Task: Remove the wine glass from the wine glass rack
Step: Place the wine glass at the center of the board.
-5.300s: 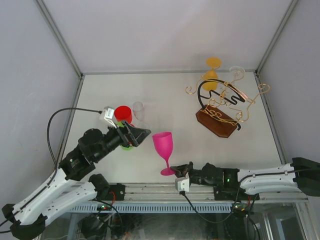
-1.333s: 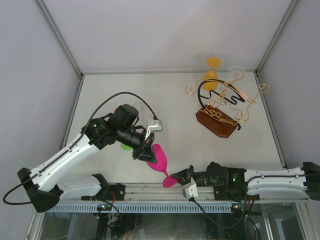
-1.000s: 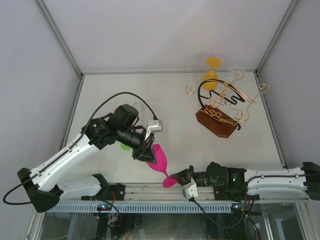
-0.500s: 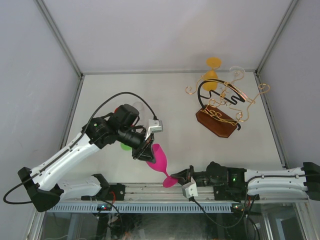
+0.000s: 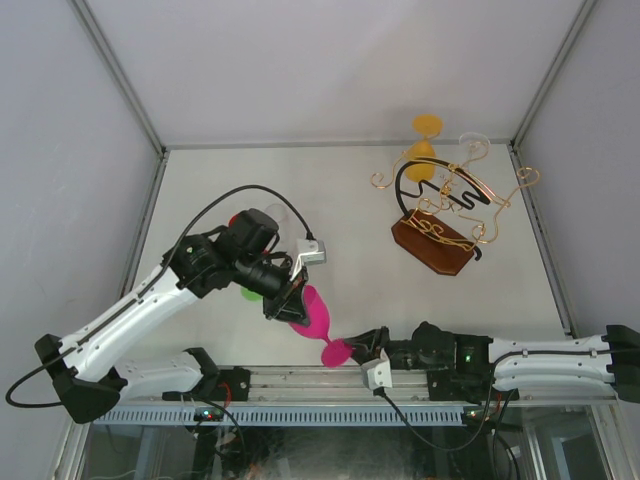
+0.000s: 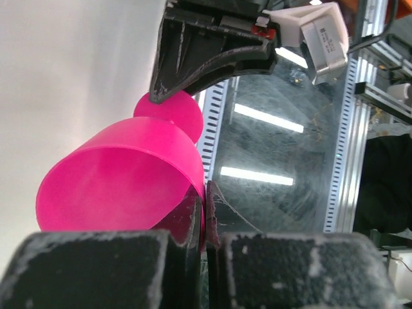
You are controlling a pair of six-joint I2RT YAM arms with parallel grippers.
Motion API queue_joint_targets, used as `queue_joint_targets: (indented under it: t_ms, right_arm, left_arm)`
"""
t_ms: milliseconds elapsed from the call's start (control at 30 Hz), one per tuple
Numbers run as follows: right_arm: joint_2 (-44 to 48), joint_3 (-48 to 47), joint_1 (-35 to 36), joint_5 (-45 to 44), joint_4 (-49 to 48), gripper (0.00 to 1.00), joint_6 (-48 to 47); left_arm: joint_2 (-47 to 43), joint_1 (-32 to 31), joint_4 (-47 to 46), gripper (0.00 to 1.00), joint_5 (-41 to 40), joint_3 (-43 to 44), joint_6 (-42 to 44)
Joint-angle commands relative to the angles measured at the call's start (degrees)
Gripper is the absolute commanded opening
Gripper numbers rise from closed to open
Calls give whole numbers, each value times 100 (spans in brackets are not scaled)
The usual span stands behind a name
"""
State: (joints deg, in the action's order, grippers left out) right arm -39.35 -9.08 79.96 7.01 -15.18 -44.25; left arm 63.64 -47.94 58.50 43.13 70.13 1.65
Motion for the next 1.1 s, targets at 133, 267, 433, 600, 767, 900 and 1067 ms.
queue_joint_targets:
  t_ms: [133,267,433,600,767,900,1067]
  right_arm:
    - [111,-228,-77,-374,33,49,287]
    - [133,-200,-73,-618,-143,51,312]
    - [352,-116,-24,-1017,-365,53,272]
    - [892,38,99,-1349,-573,54,189]
    - [1757,168,133,-957,-457,56,252]
    - [2462,275,134,-727,-475,56,308]
    - [2824,349,125,-715,-499,58,328]
  left_arm:
    - [185,-13,953,0,-2655,968,-324]
    - [212,-20,722,0,-2997,916,-508]
    - [536,-26,482,0,-3476,844,-916]
    - [960,-233,45,0,-4196,754,-1381]
    - [1431,-273,-86,0,-4819,883,-1636]
    - [1579,-272,-329,0,-4902,841,-1808]
    - [1775,-271,-417,0,-5016,932,-1877]
